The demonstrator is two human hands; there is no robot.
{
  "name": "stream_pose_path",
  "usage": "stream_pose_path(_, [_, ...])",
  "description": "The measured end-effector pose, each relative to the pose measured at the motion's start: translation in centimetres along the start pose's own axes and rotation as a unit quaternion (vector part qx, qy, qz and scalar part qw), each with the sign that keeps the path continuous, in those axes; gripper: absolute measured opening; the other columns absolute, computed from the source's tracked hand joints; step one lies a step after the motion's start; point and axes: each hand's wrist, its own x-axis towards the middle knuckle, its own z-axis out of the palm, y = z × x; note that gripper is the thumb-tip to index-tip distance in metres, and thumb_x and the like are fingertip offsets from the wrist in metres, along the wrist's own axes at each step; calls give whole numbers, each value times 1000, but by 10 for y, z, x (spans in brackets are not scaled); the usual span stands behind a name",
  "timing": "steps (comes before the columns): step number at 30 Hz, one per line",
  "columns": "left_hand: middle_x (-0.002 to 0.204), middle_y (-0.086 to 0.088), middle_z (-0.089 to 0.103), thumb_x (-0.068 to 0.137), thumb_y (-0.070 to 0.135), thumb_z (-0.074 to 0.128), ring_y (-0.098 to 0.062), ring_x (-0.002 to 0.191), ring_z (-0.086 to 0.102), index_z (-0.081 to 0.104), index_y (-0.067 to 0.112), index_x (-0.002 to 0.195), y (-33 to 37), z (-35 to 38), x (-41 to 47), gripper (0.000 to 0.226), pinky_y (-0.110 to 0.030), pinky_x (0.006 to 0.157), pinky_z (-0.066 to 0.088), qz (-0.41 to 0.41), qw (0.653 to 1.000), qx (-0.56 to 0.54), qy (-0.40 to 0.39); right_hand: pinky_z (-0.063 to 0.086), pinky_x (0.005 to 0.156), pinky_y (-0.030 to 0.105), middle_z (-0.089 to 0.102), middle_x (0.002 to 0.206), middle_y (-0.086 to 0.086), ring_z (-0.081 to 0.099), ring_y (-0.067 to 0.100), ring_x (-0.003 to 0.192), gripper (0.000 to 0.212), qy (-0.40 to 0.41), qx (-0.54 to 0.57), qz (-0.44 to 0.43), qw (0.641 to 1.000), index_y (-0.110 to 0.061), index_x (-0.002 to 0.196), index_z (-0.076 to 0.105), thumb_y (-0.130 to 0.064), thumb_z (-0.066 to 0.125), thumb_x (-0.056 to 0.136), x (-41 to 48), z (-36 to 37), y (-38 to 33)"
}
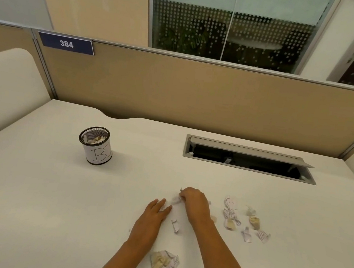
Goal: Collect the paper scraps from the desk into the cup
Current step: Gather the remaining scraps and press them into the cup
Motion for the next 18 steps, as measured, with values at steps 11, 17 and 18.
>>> stream_pose_path(11, [124,3,59,99,24,37,-10,112,52,62,16,116,2,-9,1,31,-19,89,43,56,978,191,53,49,90,24,66,120,11,63,21,108,30,152,-24,5,988,-6,118,65,-1,50,92,-16,-25,28])
stream_pose_path(17, [159,-2,3,101,25,27,-27,147,1,11,14,149,13,-5,-20,51,-57,115,14,-93,924,359,-91,44,96,28,46,139,3,47,18,124,40,61,-121,-25,990,-9,132,49,-30,39,99,-44,-20,38])
stream_pose_path(18, [159,-3,-5,101,24,26,-30,147,-5,4,13,149,15,-5,-23,54,-60,114,13,-120,917,363,-111,43,99,30,41,144,2,42,19,128,45,48,-126,-35,990,-11,136,44,-35,39,99,-49,-18,38])
